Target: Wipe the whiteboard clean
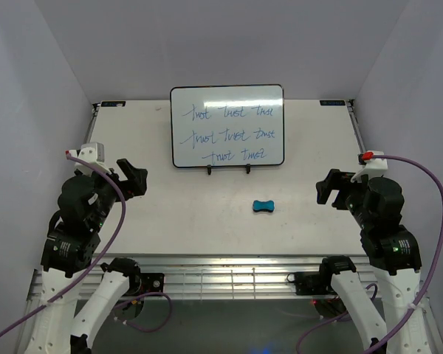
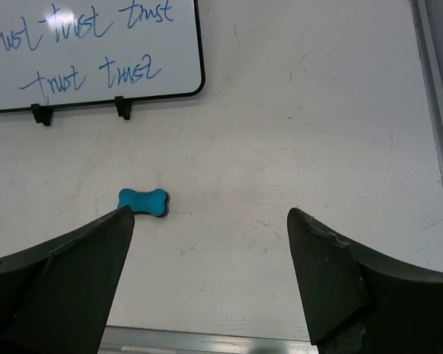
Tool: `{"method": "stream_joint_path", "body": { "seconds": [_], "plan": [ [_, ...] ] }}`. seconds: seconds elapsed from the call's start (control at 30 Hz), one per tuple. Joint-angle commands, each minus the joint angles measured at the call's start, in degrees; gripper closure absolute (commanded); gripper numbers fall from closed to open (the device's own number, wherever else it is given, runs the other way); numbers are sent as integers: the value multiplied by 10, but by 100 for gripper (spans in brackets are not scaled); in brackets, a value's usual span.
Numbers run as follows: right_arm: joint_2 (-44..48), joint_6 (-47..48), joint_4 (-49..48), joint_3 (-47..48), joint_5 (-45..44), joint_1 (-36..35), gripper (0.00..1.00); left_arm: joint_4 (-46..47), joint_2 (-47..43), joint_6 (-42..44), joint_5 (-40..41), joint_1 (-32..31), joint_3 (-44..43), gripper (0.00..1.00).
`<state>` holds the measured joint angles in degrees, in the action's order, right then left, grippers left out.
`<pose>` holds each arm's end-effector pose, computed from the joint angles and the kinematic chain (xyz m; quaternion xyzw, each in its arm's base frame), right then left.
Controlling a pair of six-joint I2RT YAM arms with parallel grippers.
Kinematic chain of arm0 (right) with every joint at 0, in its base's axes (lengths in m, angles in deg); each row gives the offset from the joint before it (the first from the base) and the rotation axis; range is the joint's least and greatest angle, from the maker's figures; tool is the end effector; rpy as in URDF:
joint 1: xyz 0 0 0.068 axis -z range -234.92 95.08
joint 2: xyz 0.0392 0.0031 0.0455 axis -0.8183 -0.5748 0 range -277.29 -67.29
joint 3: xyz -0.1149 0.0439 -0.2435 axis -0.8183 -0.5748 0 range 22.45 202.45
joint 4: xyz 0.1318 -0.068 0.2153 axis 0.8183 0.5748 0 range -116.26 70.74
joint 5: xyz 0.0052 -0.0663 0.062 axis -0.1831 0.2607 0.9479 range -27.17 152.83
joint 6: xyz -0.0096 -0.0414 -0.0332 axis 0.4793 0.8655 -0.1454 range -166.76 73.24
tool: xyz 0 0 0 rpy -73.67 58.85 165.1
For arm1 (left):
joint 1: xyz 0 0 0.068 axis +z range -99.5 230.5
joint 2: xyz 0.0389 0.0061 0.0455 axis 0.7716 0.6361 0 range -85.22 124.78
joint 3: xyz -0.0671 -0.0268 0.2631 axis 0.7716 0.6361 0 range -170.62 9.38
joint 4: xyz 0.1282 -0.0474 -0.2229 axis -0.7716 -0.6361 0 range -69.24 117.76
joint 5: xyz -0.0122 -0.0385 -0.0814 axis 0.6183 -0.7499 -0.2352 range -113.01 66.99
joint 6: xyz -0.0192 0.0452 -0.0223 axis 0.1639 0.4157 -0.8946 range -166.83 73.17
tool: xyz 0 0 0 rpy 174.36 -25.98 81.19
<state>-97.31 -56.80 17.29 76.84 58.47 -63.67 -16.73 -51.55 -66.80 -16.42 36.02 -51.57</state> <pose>0.0926 0.0116 0.3654 0.0312 0.8142 0.0639 0.5763 0.0930 -0.0198 0.3931 -0.0725 0.8011 -0.1312 0.5795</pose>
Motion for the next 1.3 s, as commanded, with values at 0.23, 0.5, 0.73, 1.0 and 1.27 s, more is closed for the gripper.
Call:
{"method": "stream_joint_path", "body": {
  "seconds": [0.23,0.5,0.73,1.0,1.27],
  "plan": [
    [28,6,-70,-38,40,-3,10,35,19,2,-46,-2,14,2],
    [61,-15,-136,-78,152,-2,10,310,168,-33,-229,1,46,2],
    [41,-14,-150,-85,261,-3,10,525,429,-89,-467,170,-46,2],
    [55,-11,-147,-92,312,-3,10,604,759,-91,-682,241,-216,2],
    [41,-4,-138,-90,305,-3,10,674,917,-158,-779,211,-306,2]
  ]
}}
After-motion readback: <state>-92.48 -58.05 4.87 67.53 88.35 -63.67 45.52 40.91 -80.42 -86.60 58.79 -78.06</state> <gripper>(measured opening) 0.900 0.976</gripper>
